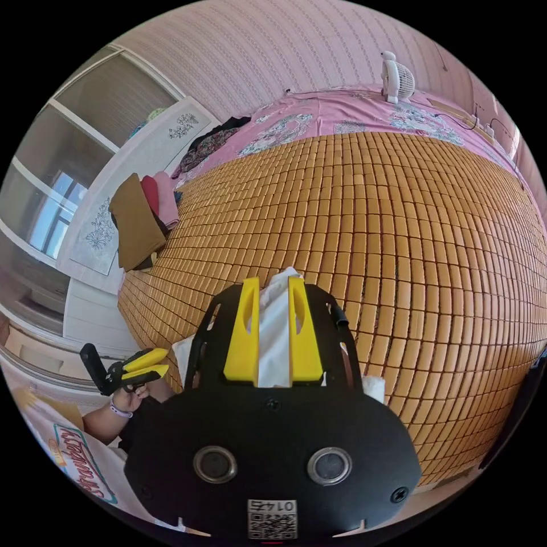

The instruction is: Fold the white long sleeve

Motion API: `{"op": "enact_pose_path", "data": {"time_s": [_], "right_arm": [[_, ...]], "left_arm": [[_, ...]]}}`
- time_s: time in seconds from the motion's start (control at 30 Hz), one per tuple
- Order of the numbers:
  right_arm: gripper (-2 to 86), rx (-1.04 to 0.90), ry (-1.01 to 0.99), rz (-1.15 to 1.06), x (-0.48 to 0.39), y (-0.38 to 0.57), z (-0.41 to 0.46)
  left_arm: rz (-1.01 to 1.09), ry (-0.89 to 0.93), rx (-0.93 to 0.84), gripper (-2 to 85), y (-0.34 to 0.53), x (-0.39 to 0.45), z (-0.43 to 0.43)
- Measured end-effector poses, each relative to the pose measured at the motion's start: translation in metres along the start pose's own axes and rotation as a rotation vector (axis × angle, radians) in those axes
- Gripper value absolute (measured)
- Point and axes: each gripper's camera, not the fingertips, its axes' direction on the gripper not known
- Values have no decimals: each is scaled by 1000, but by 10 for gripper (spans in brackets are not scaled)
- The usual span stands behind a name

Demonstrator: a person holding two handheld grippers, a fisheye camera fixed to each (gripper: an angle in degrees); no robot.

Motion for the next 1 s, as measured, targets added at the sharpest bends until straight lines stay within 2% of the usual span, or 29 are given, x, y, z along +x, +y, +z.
{"op": "enact_pose_path", "data": {"time_s": [0.1, 0.2, 0.33, 0.4, 0.5, 0.67, 0.8, 0.93, 1.0], "right_arm": [[84, 54, 51, -94, -12, 4, -6], [84, 16, 177, -145, -15, 2, 2], [86, -78, 170, -155, -16, -11, 34], [66, -123, 160, -164, -20, -18, 45], [23, -106, 174, -225, -32, -22, 43], [12, -39, 134, -282, -49, -26, 14], [34, -59, 113, -297, -49, -32, 32], [111, -135, 195, -257, -42, -34, 61], [124, -144, 209, -273, -43, -31, 63]], "left_arm": [[11, -45, 24, 99, -2, -3, -6], [60, -66, 28, 98, -10, 6, -1], [105, -65, -28, 94, -23, 17, 22], [122, -85, -143, 64, -30, 20, 44], [166, -109, -152, 10, -33, 30, 40], [215, -130, -62, -6, -34, 53, -5], [127, -154, -50, 6, -28, 38, -3], [74, -134, -91, 79, -27, 25, 11], [74, -161, -42, 95, -26, 29, 4]]}}
